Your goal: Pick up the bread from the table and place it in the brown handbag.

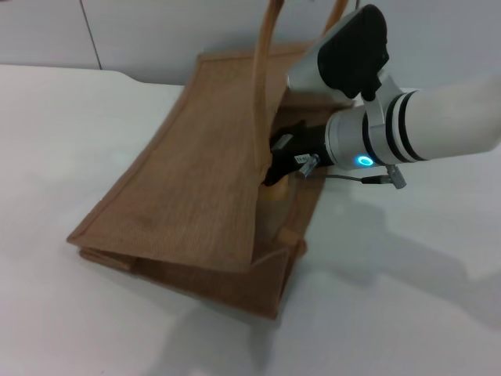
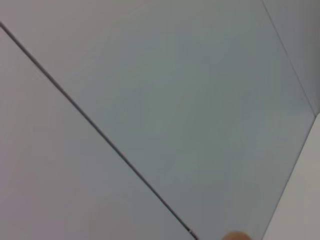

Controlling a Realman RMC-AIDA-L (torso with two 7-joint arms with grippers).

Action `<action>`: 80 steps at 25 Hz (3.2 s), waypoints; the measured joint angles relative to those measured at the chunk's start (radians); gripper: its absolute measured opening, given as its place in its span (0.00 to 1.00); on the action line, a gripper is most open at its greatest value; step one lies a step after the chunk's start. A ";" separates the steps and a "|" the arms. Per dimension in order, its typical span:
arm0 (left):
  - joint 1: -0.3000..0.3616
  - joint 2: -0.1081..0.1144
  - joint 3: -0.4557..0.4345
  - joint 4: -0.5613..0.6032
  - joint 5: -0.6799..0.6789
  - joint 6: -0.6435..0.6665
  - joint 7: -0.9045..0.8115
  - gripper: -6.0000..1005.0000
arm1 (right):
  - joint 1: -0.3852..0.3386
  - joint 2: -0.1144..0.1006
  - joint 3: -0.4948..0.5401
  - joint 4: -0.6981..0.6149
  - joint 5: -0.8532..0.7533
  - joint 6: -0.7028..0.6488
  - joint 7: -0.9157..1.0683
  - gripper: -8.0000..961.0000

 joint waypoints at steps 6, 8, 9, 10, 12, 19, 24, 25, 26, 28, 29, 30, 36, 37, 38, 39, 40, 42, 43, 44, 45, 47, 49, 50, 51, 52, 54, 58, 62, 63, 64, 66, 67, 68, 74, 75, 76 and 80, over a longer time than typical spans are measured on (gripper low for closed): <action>0.013 0.002 -0.014 -0.010 0.000 0.000 0.001 0.13 | -0.006 -0.005 0.042 0.008 -0.013 0.051 0.007 0.83; 0.020 0.002 -0.020 -0.010 0.005 0.001 0.001 0.13 | -0.012 -0.007 0.082 0.009 -0.032 0.085 0.007 0.87; 0.025 0.001 -0.023 -0.010 0.012 0.002 0.001 0.13 | -0.016 -0.008 0.106 0.009 -0.052 0.101 0.008 0.87; 0.033 0.001 -0.028 -0.010 0.022 0.004 0.000 0.13 | -0.022 -0.008 0.131 0.009 -0.077 0.114 0.010 0.87; 0.050 0.000 -0.034 -0.010 0.045 0.008 -0.008 0.13 | -0.040 -0.008 0.182 0.001 -0.137 0.131 0.022 0.87; 0.108 0.000 -0.086 -0.029 0.056 0.051 -0.023 0.12 | -0.136 -0.004 0.372 -0.088 -0.412 0.186 0.094 0.87; 0.151 -0.001 -0.114 -0.063 0.040 0.125 -0.068 0.12 | -0.225 0.000 0.454 -0.195 -0.531 0.145 0.120 0.87; 0.169 -0.001 -0.121 -0.069 0.020 0.158 -0.077 0.12 | -0.252 0.000 0.465 -0.227 -0.537 0.129 0.121 0.87; 0.184 -0.001 -0.129 -0.072 -0.005 0.187 -0.079 0.12 | -0.276 -0.001 0.474 -0.253 -0.541 0.112 0.121 0.87; 0.228 0.002 -0.151 -0.076 -0.080 0.260 -0.073 0.13 | -0.315 -0.001 0.483 -0.299 -0.541 0.087 0.121 0.87; 0.250 0.003 -0.159 -0.078 -0.122 0.294 -0.059 0.14 | -0.334 0.000 0.487 -0.320 -0.538 0.076 0.121 0.87; 0.269 0.003 -0.165 -0.081 -0.160 0.324 -0.039 0.15 | -0.342 -0.001 0.490 -0.327 -0.538 0.072 0.122 0.87; 0.315 0.001 -0.164 -0.128 -0.268 0.431 0.051 0.20 | -0.347 0.000 0.518 -0.314 -0.536 0.061 0.124 0.87; 0.318 0.001 -0.163 -0.140 -0.279 0.445 0.056 0.21 | -0.349 0.001 0.519 -0.315 -0.535 0.054 0.124 0.87; 0.319 0.001 -0.161 -0.151 -0.288 0.456 0.060 0.21 | -0.351 0.002 0.518 -0.316 -0.534 0.044 0.124 0.87; 0.320 0.001 -0.161 -0.163 -0.296 0.465 0.063 0.22 | -0.352 0.002 0.517 -0.316 -0.532 0.037 0.125 0.87; 0.321 0.001 -0.161 -0.174 -0.307 0.474 0.064 0.23 | -0.352 0.003 0.515 -0.316 -0.528 0.033 0.126 0.87; 0.322 0.001 -0.162 -0.187 -0.327 0.489 0.066 0.27 | -0.352 0.004 0.514 -0.317 -0.508 0.028 0.125 0.87; 0.323 0.002 -0.163 -0.192 -0.338 0.497 0.068 0.28 | -0.352 0.004 0.514 -0.319 -0.499 0.025 0.123 0.87; 0.324 0.002 -0.164 -0.198 -0.349 0.504 0.072 0.30 | -0.352 0.004 0.514 -0.321 -0.490 0.020 0.121 0.87; 0.325 0.002 -0.164 -0.204 -0.361 0.513 0.079 0.32 | -0.352 0.004 0.512 -0.322 -0.484 0.014 0.120 0.87; 0.327 0.003 -0.163 -0.218 -0.379 0.528 0.096 0.35 | -0.352 0.004 0.509 -0.324 -0.480 0.003 0.120 0.87; 0.328 0.002 -0.161 -0.229 -0.397 0.539 0.110 0.39 | -0.347 0.004 0.508 -0.323 -0.479 0.000 0.120 0.87; 0.327 0.002 -0.160 -0.234 -0.414 0.544 0.119 0.41 | -0.343 0.004 0.507 -0.322 -0.479 0.000 0.119 0.87; 0.326 0.002 -0.159 -0.237 -0.428 0.546 0.124 0.42 | -0.339 0.004 0.507 -0.319 -0.479 0.000 0.119 0.87; 0.326 0.002 -0.159 -0.241 -0.441 0.547 0.128 0.44 | -0.336 0.004 0.507 -0.318 -0.479 -0.002 0.120 0.87; 0.326 0.003 -0.159 -0.246 -0.473 0.548 0.141 0.54 | -0.334 0.004 0.507 -0.318 -0.479 -0.009 0.122 0.87; 0.326 0.004 -0.159 -0.258 -0.582 0.547 0.222 0.73 | -0.334 0.004 0.507 -0.319 -0.471 -0.018 0.124 0.87; 0.313 0.004 -0.158 -0.289 -0.757 0.541 0.378 0.84 | -0.334 0.004 0.508 -0.315 -0.443 -0.021 0.118 0.87; 0.310 0.003 -0.157 -0.300 -0.808 0.540 0.425 0.84 | -0.334 0.004 0.508 -0.315 -0.442 -0.022 0.118 0.87; 0.308 0.003 -0.156 -0.311 -0.852 0.538 0.471 0.84 | -0.334 0.004 0.508 -0.315 -0.442 -0.022 0.118 0.87; 0.302 0.002 -0.154 -0.334 -0.929 0.527 0.545 0.84 | -0.335 0.004 0.508 -0.315 -0.442 -0.023 0.118 0.87; 0.300 0.003 -0.154 -0.343 -0.960 0.517 0.575 0.84 | -0.335 0.004 0.508 -0.315 -0.442 -0.023 0.118 0.87; 0.298 0.004 -0.154 -0.348 -0.990 0.506 0.603 0.84 | -0.335 0.004 0.508 -0.315 -0.442 -0.023 0.118 0.87; 0.296 0.004 -0.161 -0.365 -1.130 0.429 0.759 0.84 | -0.335 0.004 0.508 -0.315 -0.442 -0.023 0.118 0.87; 0.296 0.004 -0.162 -0.370 -1.155 0.420 0.783 0.84 | -0.335 0.004 0.508 -0.316 -0.442 -0.023 0.118 0.87; 0.296 0.004 -0.162 -0.370 -1.155 0.420 0.783 0.84 | -0.335 0.004 0.508 -0.316 -0.442 -0.023 0.118 0.87; 0.311 0.001 -0.177 -0.396 -1.204 0.437 0.835 0.84 | -0.334 0.004 0.507 -0.315 -0.442 -0.023 0.112 0.87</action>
